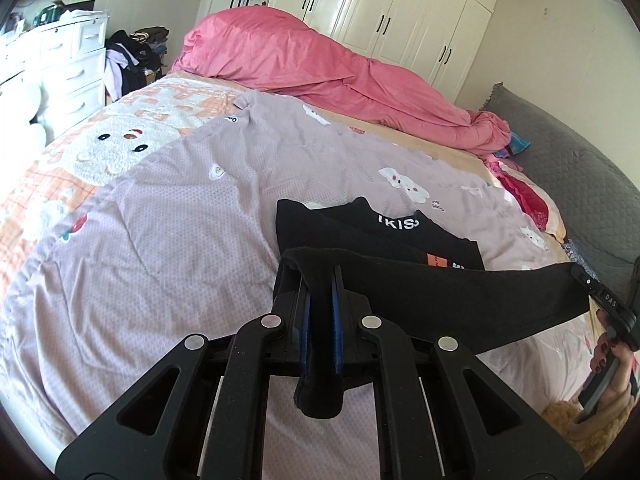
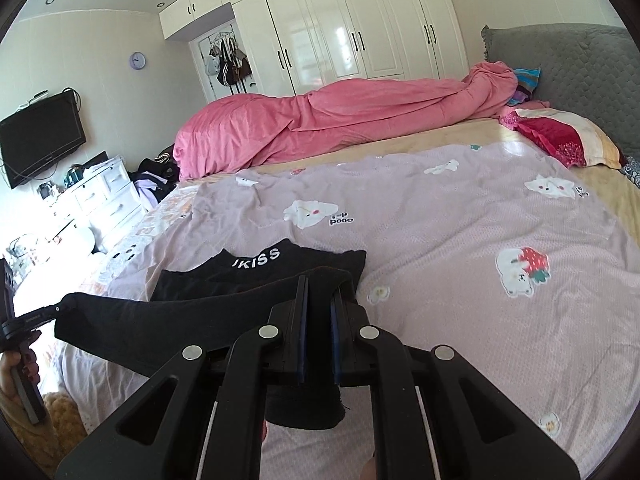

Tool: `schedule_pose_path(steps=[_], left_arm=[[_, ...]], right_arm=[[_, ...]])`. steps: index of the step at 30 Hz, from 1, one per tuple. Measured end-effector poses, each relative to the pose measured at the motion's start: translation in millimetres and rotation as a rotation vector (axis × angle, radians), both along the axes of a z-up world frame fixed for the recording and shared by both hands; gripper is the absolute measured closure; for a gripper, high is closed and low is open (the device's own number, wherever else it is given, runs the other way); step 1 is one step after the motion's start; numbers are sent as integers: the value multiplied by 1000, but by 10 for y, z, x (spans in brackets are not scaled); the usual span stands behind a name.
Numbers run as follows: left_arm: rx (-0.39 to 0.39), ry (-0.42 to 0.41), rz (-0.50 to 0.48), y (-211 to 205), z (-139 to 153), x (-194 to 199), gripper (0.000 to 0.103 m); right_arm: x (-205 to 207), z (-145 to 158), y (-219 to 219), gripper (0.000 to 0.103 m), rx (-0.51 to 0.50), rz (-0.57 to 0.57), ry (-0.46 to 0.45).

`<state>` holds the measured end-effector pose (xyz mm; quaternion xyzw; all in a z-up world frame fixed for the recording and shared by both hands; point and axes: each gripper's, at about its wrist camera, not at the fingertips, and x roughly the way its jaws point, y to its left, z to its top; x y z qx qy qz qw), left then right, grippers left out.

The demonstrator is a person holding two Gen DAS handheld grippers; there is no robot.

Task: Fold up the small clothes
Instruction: 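Lift the hem with both tools and fold it toward the collar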

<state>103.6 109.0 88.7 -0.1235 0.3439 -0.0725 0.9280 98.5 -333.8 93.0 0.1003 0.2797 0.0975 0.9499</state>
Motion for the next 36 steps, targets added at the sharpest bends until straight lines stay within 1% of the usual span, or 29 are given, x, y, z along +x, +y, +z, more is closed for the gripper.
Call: schedule_pose_path(steps=[8,16,19,23,27,31,36], left_arm=[[13,24,7,13,-72,274,100],[20,53,20,23,-181,549,100],[17,65,29,47,-221,692,100],[23,90,32,35,-322,893,100],[48,113,33,20,-480,1047,100],[43,141,42,43,-650,1164,100],[81,163,40,-6,-793,1253,98]], right_arm=[[310,-80,7,95,11,-27,36],[596,-178,127,95,-39,-52,60],[711,-229,133,95,-43,-60,74],[856,-367,105,95,-34,-75,101],[992,-572,82,95,-39,-82,134],[1112,-716,78,94,-44,-84,157],[1243,-887,87,93,-54,-94,194]])
